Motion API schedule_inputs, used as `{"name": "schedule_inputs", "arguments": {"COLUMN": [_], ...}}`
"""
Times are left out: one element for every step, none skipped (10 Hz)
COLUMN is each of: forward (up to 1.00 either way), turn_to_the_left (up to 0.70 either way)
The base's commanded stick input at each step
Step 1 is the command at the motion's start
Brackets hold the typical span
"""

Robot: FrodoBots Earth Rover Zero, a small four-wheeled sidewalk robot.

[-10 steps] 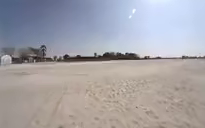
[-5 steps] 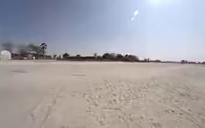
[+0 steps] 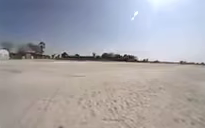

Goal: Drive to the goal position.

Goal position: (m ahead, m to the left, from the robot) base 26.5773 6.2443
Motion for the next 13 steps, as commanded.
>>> {"name": "schedule_inputs", "arguments": {"forward": [0.45,0.45,0.45,0.45,0.45,0.45,0.45,0.45,0.45,0.45,0.45,0.45,0.45], "turn_to_the_left": [0.00,0.00,0.00,0.00,0.00,0.00,0.00,0.00,0.00,0.00,0.00,0.00,0.00]}}
